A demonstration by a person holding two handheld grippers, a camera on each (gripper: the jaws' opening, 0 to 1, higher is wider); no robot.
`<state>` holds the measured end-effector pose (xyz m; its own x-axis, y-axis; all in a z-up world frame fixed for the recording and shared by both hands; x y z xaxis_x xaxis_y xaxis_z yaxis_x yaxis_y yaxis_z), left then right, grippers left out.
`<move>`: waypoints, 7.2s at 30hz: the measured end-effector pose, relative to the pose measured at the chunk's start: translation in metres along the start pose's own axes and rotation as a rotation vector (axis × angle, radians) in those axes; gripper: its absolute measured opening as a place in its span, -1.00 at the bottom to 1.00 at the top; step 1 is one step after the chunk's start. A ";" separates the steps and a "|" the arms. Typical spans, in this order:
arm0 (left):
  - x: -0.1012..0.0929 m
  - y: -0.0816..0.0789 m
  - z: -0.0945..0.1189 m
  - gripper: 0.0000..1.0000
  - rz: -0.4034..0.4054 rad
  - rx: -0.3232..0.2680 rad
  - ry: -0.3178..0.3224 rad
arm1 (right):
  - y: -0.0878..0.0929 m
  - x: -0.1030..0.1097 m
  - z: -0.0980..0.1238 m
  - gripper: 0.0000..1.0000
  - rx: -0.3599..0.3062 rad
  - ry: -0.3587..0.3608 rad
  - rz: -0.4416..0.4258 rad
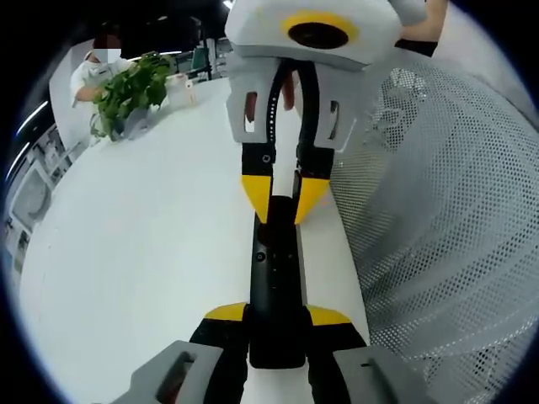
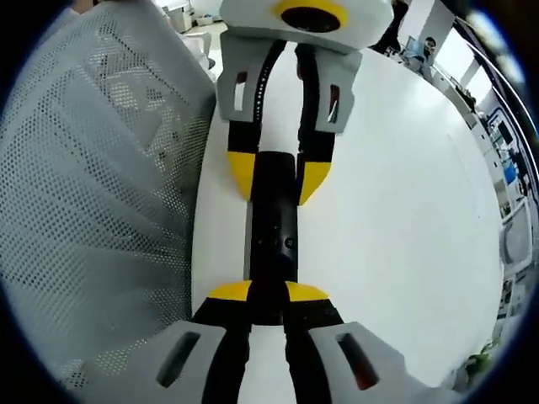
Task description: Press the specified remote control buttons in sequence, fully releasing each button before pressing the next.
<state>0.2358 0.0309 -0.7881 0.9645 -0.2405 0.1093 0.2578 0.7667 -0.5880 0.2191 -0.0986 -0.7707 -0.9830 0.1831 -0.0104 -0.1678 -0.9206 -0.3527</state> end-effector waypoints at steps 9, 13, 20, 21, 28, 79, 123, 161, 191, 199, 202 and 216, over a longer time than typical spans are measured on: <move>0.000 0.000 0.000 -0.49 0.002 0.005 -0.002 | 0.004 0.004 0.001 -0.76 -0.051 0.047 -0.073; -0.001 0.000 0.000 -0.49 0.006 0.004 -0.005 | 0.009 0.008 0.001 -0.76 -0.106 0.079 -0.064; -0.001 -0.001 0.000 -0.49 0.007 0.006 -0.006 | 0.006 0.007 0.001 -0.77 -0.082 0.078 -0.066; -0.001 -0.001 0.000 -0.49 0.007 0.007 -0.006 | 0.006 0.007 0.001 -0.77 -0.083 0.079 -0.066; -0.002 -0.001 0.000 -0.49 0.012 0.009 -0.009 | 0.006 0.008 0.001 -0.81 -0.075 0.083 -0.047; -0.002 -0.002 0.000 -0.49 0.016 0.015 -0.012 | 0.011 0.008 0.002 -1.00 -0.084 0.025 -0.151; -0.002 -0.001 0.000 -0.49 0.028 0.003 -0.015 | 0.003 -0.001 -0.004 -1.00 -0.181 -0.025 -0.336; -0.003 0.000 0.000 -0.49 0.047 0.000 -0.030 | 0.000 0.003 -0.005 -1.00 -0.165 0.015 -0.229; -0.004 0.001 0.000 -0.49 0.065 -0.013 -0.046 | 0.000 0.002 -0.005 -1.00 -0.172 0.014 -0.246; -0.004 0.001 0.000 -0.49 0.066 -0.011 -0.046 | 0.000 0.002 -0.005 -1.00 -0.173 0.012 -0.259; -0.003 0.001 0.000 -0.49 0.067 -0.014 -0.045 | 0.000 0.002 -0.005 -1.00 -0.174 0.009 -0.262; -0.003 0.001 0.000 -0.49 0.075 -0.022 -0.042 | -0.008 0.011 -0.006 -1.00 -0.140 0.100 -0.002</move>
<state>0.2328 0.0323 -0.7892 0.9827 -0.1574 0.0980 0.1842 0.7680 -0.6134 0.2103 -0.0875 -0.7735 -0.9693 0.2244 -0.1003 -0.1505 -0.8646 -0.4795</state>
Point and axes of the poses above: the point that each gripper's makers call its tool centre point, and the gripper's own axes: z roughly backward along the fingers, x roughly to its left, y roughly out of its underside, the point moved 8 cm from there along z, roughly backward along the fingers, and after that the axes turned 12 degrees about -z, right-handed, at the moved point
